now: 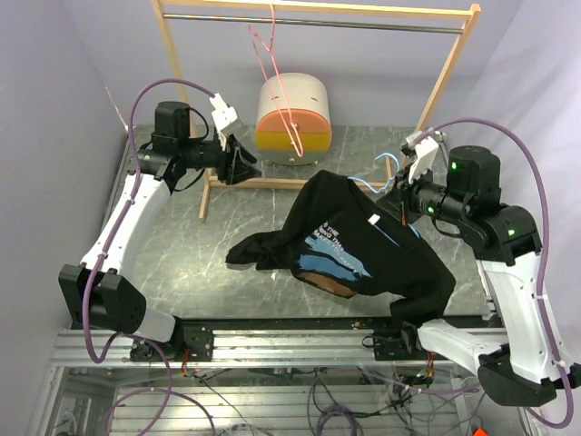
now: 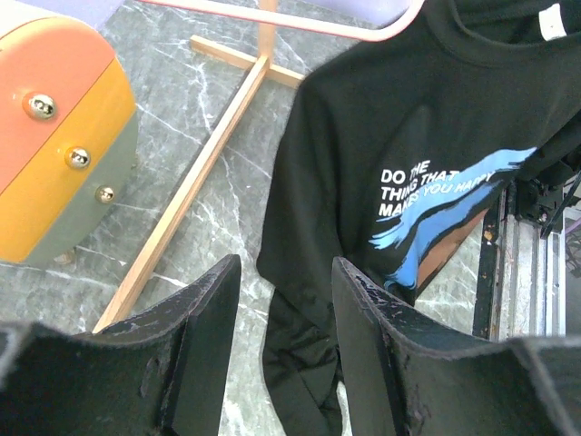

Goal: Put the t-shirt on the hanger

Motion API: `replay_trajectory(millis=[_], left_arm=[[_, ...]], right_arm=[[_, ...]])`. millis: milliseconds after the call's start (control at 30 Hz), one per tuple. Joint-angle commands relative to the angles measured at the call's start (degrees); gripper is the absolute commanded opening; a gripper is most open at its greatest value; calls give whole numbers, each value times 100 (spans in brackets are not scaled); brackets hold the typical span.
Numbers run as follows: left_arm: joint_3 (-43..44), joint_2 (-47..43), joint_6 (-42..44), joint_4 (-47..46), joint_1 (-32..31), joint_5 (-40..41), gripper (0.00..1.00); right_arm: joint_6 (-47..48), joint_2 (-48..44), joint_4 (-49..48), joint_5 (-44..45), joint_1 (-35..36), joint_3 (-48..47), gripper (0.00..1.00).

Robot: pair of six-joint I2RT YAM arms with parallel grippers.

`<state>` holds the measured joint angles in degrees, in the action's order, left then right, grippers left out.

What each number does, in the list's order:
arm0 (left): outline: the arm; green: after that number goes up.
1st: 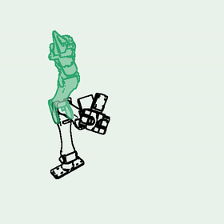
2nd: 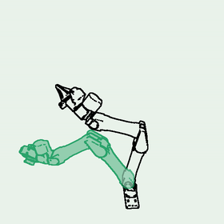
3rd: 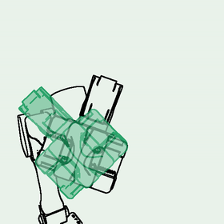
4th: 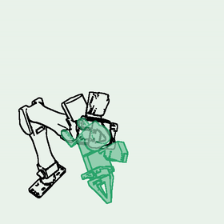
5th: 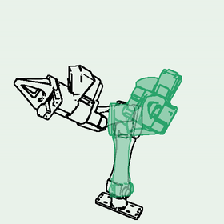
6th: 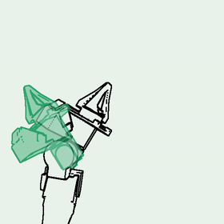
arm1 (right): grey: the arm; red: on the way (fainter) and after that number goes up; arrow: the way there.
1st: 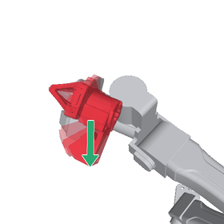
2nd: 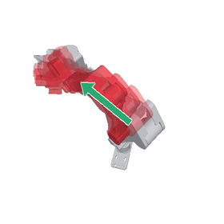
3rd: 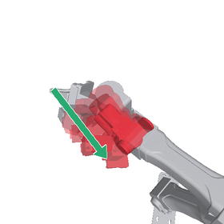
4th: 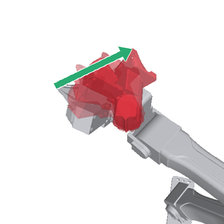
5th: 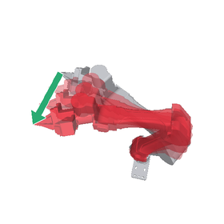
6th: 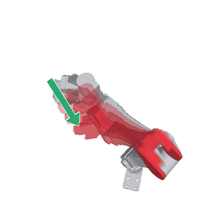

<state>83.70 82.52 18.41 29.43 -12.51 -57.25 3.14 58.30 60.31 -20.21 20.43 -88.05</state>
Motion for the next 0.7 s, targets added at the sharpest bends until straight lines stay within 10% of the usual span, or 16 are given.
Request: replay_trajectory(millis=[0, 667], left_arm=[[-51, -15, 76, -44, 75, -172, 55], [-422, -201, -70, -323, 192, -205, 55]], right_arm=[[-291, 243, -533, 988, -30, -530, 0], [21, 2229, -1488, 2812, -127, -2941, 0]])
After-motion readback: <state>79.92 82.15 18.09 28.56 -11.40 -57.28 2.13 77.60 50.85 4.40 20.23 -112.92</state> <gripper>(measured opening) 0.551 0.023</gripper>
